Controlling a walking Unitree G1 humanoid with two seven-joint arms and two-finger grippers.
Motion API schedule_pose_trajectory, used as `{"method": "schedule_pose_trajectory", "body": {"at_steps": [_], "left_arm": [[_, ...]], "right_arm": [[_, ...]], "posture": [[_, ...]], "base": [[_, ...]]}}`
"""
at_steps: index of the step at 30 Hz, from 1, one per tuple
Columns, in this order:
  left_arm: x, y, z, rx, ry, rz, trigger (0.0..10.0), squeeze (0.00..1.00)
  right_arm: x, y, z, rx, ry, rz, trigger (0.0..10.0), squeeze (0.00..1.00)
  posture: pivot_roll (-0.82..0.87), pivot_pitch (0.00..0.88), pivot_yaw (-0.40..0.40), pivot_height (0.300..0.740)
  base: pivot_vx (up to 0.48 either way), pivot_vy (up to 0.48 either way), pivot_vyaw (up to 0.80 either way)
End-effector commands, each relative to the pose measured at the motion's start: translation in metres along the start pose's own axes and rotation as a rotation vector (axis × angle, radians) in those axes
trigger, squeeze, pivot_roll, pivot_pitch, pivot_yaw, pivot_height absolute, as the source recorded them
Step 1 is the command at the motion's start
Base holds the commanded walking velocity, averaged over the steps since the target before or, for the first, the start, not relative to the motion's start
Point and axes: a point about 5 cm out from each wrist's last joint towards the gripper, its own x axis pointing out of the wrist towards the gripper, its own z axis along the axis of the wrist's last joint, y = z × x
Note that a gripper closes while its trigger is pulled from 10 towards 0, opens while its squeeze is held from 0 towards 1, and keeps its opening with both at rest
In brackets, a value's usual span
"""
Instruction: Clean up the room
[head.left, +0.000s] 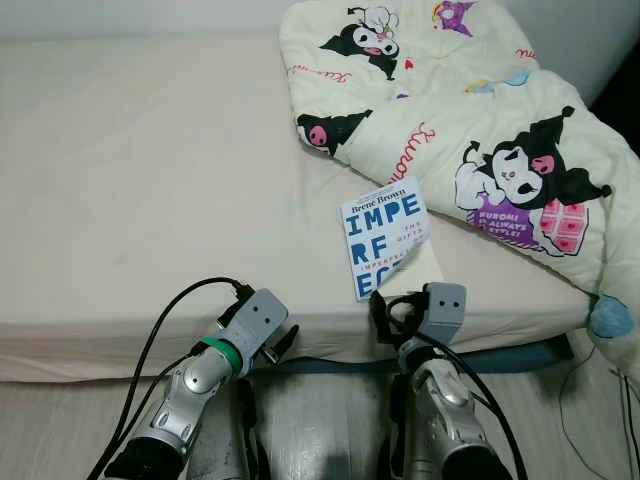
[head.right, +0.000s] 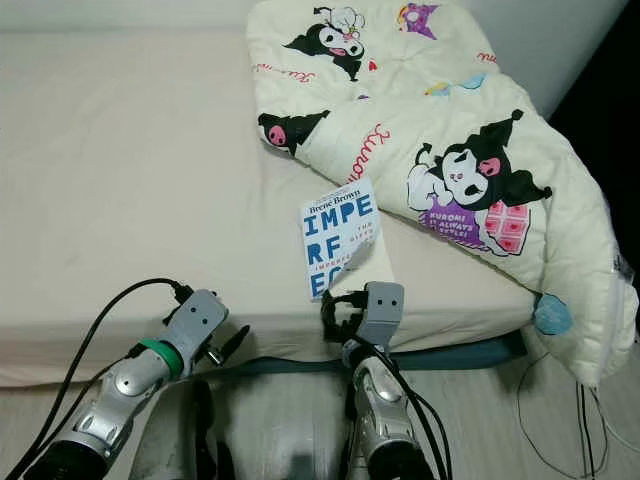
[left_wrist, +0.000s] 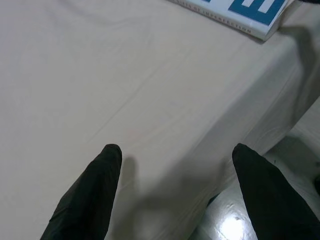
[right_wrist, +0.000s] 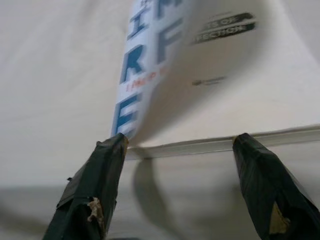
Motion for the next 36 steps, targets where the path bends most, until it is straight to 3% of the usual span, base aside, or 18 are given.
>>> {"method": "schedule_pose_trajectory", "body": {"at_steps": [1,6,9,14,17,18,19,26,32,36], "left_arm": [[-0.003,-0.004,-0.007,-0.003,0.028,-0.013,10.0,0.00],[-0.004,-0.004,-0.007,-0.003,0.030,-0.016,10.0,0.00],[-0.004,-0.006,-0.007,-0.004,0.030,-0.019,10.0,0.00],[-0.002,-0.006,-0.006,-0.005,0.028,-0.021,10.0,0.00],[-0.002,-0.006,-0.005,-0.004,0.027,-0.023,10.0,0.00],[-0.001,-0.005,-0.005,-0.002,0.026,-0.025,10.0,0.00],[-0.001,-0.005,-0.005,-0.002,0.026,-0.025,10.0,0.00],[-0.002,-0.004,-0.004,0.002,0.025,-0.024,10.0,0.00],[-0.004,-0.003,-0.005,0.003,0.028,-0.021,10.0,0.00],[-0.007,-0.003,-0.008,0.002,0.034,-0.018,10.0,0.00]], "right_arm": [[-0.006,0.006,-0.011,0.018,0.044,0.031,10.0,0.00],[-0.014,0.010,-0.021,0.039,0.081,-0.010,10.0,0.00],[-0.022,0.027,-0.027,0.120,0.065,-0.005,10.0,0.00],[-0.014,0.017,-0.011,0.137,-0.023,-0.067,10.0,0.00],[-0.005,0.003,0.001,0.174,-0.069,-0.113,10.0,0.00],[0.003,-0.008,0.008,0.231,-0.080,-0.143,10.0,0.00],[0.003,-0.008,0.008,0.231,-0.080,-0.143,10.0,0.00],[0.014,-0.010,-0.007,0.470,0.080,-0.133,10.0,0.00],[0.013,-0.004,-0.010,0.451,0.092,-0.162,10.0,0.00],[0.007,-0.001,-0.012,0.323,0.062,-0.255,10.0,0.00]], "posture": [[0.05,0.155,0.073,0.576],[0.05,0.158,0.075,0.576],[0.05,0.160,0.077,0.576],[0.04,0.162,0.085,0.576],[0.05,0.163,0.090,0.576],[0.05,0.162,0.093,0.576],[0.05,0.162,0.093,0.576],[0.07,0.165,0.098,0.576],[0.08,0.168,0.091,0.576],[0.07,0.177,0.091,0.576]], "base": [[0.000,0.000,0.00],[0.000,0.000,0.00],[0.000,0.000,0.00],[0.000,0.000,0.00],[0.000,0.000,0.00],[0.000,0.000,0.00],[0.000,0.000,0.00],[0.000,0.000,0.00],[0.000,0.000,0.00],[0.000,0.000,0.00]]}}
